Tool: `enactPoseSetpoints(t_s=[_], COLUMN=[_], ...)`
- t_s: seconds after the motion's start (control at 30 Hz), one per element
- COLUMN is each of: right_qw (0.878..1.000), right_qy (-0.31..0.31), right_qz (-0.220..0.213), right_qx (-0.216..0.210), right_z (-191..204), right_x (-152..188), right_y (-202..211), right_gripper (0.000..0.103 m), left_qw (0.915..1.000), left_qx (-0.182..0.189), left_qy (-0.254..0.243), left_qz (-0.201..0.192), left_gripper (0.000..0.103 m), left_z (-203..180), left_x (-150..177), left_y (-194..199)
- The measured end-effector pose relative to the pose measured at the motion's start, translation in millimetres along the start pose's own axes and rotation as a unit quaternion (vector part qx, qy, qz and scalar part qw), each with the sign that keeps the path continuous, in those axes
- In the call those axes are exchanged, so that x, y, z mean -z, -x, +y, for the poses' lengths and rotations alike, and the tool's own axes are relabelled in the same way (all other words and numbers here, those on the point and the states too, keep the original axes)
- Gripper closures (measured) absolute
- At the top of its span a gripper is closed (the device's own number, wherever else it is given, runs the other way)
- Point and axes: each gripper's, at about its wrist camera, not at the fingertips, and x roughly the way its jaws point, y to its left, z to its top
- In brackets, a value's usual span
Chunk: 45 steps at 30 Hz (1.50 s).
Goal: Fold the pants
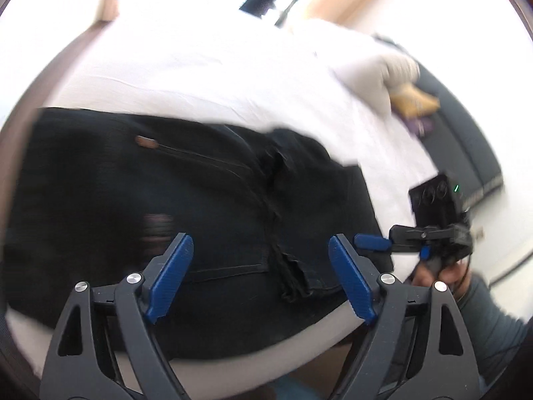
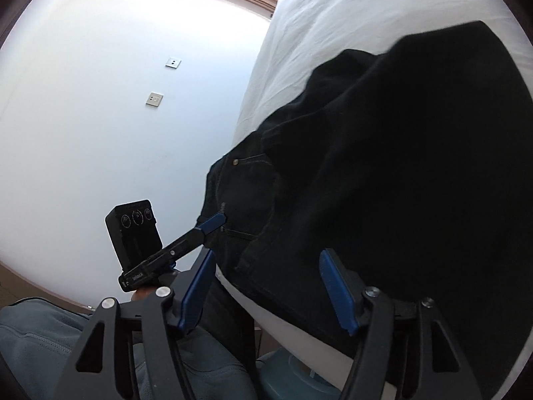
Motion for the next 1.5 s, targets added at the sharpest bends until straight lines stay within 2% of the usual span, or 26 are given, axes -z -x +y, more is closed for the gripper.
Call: enactPoseSetpoints(t_s=[0.07, 0.13, 0.23, 0.33, 0.43, 0.57, 0.6, 0.67, 0.77, 0.8, 0.83, 0.87, 1.03, 1.17, 1.23, 1.3, 1.37, 1.43, 1.5], right_qw=[1.000, 1.000, 1.000, 0.999, 0.998, 0.998, 0.997, 0.997, 0.997, 0.997, 0.997, 0.997, 0.997, 0.997, 0.998, 0.998, 0.998, 0.997, 0.996], right_qy=[0.002, -0.001, -0.011, -0.026, -0.045, -0.059, -0.062, -0.063, -0.063, -0.065, -0.067, -0.069, -0.074, -0.073, -0.059, -0.054, -0.056, -0.064, -0.076], right_qz=[-0.009, -0.013, -0.017, -0.025, -0.032, -0.024, -0.022, -0.020, -0.015, -0.015, -0.014, -0.013, -0.002, 0.010, 0.013, 0.015, 0.016, 0.027, 0.021], right_qx=[-0.009, -0.013, -0.019, -0.026, -0.036, -0.029, -0.027, -0.028, -0.031, -0.031, -0.031, -0.029, -0.017, -0.009, -0.011, 0.005, 0.008, 0.037, 0.033], right_z=[6, 12, 16, 18, 17, 16, 14, 13, 11, 10, 8, 7, 5, 10, 17, 19, 16, 8, 2], right_x=[-5, -14, -27, -37, -42, -44, -43, -41, -40, -40, -40, -40, -41, -46, -50, -59, -68, -75, -81], right_y=[-10, -26, -45, -60, -72, -82, -83, -84, -82, -83, -84, -85, -92, -93, -94, -98, -102, -112, -117], right_gripper=[0.035, 0.035, 0.035, 0.035, 0.035, 0.035, 0.035, 0.035, 0.035, 0.035, 0.035, 0.035, 0.035, 0.035, 0.035, 0.035, 0.035, 0.036, 0.037], left_qw=[0.9990, 0.9946, 0.9805, 0.9698, 0.9635, 0.9652, 0.9631, 0.9556, 0.9497, 0.9504, 0.9514, 0.9514, 0.9496, 0.9510, 0.9543, 0.9588, 0.9613, 0.9644, 0.9686], left_qx=[-0.019, -0.036, -0.061, -0.088, -0.069, -0.045, -0.039, -0.021, -0.007, -0.006, -0.006, -0.011, -0.006, 0.005, 0.009, 0.010, 0.012, 0.014, 0.014], left_qy=[0.034, 0.080, 0.161, 0.204, 0.241, 0.248, 0.258, 0.283, 0.301, 0.300, 0.299, 0.302, 0.308, 0.301, 0.290, 0.273, 0.264, 0.251, 0.233], left_qz=[-0.022, -0.055, -0.095, -0.099, -0.094, -0.068, -0.064, -0.080, -0.085, -0.083, -0.073, -0.060, -0.059, -0.068, -0.072, -0.078, -0.079, -0.082, -0.086], left_gripper=[0.019, 0.016, 0.013, 0.013, 0.013, 0.013, 0.013, 0.013, 0.019, 0.036, 0.061, 0.071, 0.087, 0.089, 0.090, 0.090, 0.090, 0.090, 0.090], left_z=[21, 46, 88, 116, 132, 141, 146, 155, 163, 163, 164, 165, 159, 149, 141, 127, 116, 105, 95], left_x=[5, 14, 32, 44, 49, 50, 51, 53, 52, 51, 50, 49, 41, 30, 26, 22, 15, 8, 0], left_y=[28, 55, 84, 88, 78, 53, 47, 44, 42, 41, 37, 32, 25, 31, 34, 37, 39, 40, 43])
